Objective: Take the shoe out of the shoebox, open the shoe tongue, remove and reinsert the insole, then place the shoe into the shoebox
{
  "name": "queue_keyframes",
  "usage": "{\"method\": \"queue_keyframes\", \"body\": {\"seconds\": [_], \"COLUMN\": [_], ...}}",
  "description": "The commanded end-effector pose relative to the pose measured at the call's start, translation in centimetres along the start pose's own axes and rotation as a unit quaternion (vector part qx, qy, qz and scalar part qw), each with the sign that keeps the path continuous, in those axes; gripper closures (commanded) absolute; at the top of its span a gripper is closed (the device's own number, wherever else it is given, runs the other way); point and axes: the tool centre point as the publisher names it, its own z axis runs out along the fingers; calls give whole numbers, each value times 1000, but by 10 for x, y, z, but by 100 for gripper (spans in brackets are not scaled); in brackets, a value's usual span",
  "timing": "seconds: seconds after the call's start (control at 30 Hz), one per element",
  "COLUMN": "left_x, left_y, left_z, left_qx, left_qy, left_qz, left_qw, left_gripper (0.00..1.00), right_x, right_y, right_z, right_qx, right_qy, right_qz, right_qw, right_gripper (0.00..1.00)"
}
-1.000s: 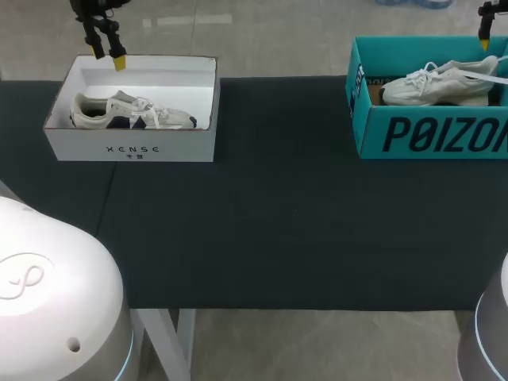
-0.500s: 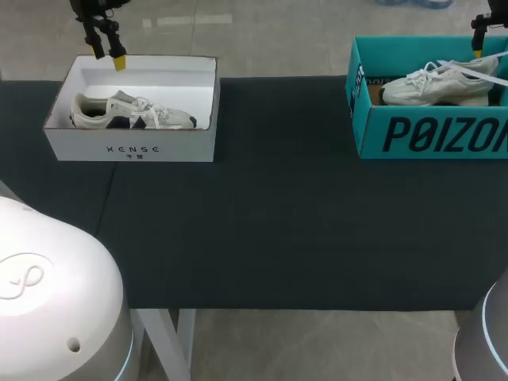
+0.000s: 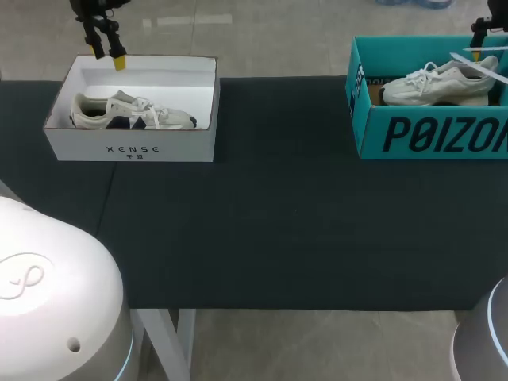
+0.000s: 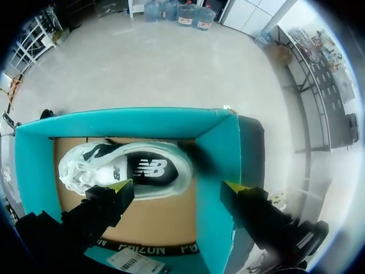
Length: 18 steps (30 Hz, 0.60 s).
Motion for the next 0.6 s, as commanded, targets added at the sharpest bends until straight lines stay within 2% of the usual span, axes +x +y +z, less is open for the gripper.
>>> {"method": "queue_keyframes", "body": {"seconds": [0.03,0.43,0.6], "left_x": [-1,-1,-1], "left_y": [-1,-1,-1], "left_z": [-1,-1,-1], "left_qx": [-2,-2,-2], "left_qy": [1,1,1], "left_qz": [0,0,0], "left_qw": [1000,1000,1000], "left_gripper": [0,0,0], "right_x": [-3,-3,11], "right_y": [22,22,18], "right_z": [5,5,3], "right_qx": [93,93,111], "right_qy": [3,3,10], "right_qz": [-1,-1,5], "right_qw": [996,996,994], "right_gripper": [0,0,0]}}
